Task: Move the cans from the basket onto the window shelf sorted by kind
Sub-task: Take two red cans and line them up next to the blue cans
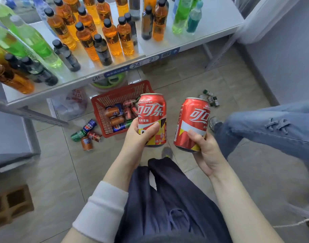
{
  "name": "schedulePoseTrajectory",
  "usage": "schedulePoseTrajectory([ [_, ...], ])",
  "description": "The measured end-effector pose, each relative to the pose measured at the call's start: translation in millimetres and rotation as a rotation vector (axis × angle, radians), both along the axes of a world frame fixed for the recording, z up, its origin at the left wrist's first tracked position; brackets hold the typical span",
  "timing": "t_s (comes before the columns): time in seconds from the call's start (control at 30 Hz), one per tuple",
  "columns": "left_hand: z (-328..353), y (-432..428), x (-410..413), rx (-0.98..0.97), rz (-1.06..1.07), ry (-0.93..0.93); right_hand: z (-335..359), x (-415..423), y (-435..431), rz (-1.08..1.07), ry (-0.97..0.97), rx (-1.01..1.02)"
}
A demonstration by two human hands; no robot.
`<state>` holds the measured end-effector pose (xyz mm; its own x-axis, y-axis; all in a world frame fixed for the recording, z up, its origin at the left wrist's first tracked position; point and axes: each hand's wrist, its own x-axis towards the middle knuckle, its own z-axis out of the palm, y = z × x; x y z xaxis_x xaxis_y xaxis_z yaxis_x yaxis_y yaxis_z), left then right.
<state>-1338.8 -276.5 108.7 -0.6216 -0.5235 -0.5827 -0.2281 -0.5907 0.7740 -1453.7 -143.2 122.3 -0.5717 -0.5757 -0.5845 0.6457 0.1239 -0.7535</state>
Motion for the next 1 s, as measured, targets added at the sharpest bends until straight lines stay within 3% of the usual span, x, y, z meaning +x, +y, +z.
schedulePoseTrajectory([
  [0.47, 37, 2, -104, -0.223, 0.092, -0.010, 24, -124, -16, 0.235, 0.167, -0.105],
  [1.0, 162, -185, -100, -0.583, 0.269, 0.150, 135, -132, -228, 0.280, 0.520, -0.361],
])
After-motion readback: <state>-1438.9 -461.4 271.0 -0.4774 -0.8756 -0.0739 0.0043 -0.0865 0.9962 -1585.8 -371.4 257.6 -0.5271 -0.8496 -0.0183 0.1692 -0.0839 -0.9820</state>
